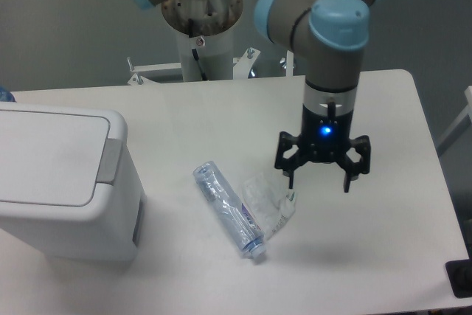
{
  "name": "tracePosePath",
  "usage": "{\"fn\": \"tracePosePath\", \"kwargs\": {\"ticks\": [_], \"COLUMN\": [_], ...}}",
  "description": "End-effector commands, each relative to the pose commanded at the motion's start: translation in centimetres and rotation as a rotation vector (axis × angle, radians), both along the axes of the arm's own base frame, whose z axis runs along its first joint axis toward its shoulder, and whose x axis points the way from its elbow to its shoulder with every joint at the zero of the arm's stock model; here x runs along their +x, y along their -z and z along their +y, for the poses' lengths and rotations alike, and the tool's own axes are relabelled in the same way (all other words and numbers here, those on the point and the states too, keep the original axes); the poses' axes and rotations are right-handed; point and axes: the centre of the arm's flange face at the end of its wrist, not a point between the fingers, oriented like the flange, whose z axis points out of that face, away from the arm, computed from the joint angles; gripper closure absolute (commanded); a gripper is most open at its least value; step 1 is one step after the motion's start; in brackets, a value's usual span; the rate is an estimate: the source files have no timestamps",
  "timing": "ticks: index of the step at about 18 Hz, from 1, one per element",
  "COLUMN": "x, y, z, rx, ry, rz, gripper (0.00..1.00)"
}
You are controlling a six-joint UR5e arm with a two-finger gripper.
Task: Open the trash can
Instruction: 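Move the open gripper over the bottle toward the trash can lid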
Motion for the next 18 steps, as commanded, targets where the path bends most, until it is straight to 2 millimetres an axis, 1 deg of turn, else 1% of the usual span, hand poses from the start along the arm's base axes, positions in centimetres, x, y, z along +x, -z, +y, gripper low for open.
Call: {"fn": "tracePosePath", "kwargs": {"ticks": [3,5,6,7,8,10,13,14,15,16,18], "x": [2.7,5.0,6.3,7.7,8.6,9.8,13.2,13.8,14.4,14.9,16.2], "y": [-1.0,-1.9,-2.8,-3.1,-3.4,-4.5,-5.1,-5.1,-5.4,-4.8,-4.2], "z": [2.4,3.6,4.0,4.5,4.9,4.8,6.0,6.1,5.7,5.2,4.2], "rx": [0.036,0.063,0.081,0.099,0.118,0.148,0.158,0.157,0.159,0.15,0.139], "ry": [-0.008,-0.003,0.003,0.016,0.029,0.027,0.043,0.041,0.03,0.023,0.037], "rz": [-0.032,-0.057,-0.064,-0.084,-0.106,-0.129,-0.154,-0.159,-0.167,-0.178,-0.179], "gripper": [0.0,0.0,0.0,0.0,0.0,0.0,0.0,0.0,0.0,0.0,0.0]}}
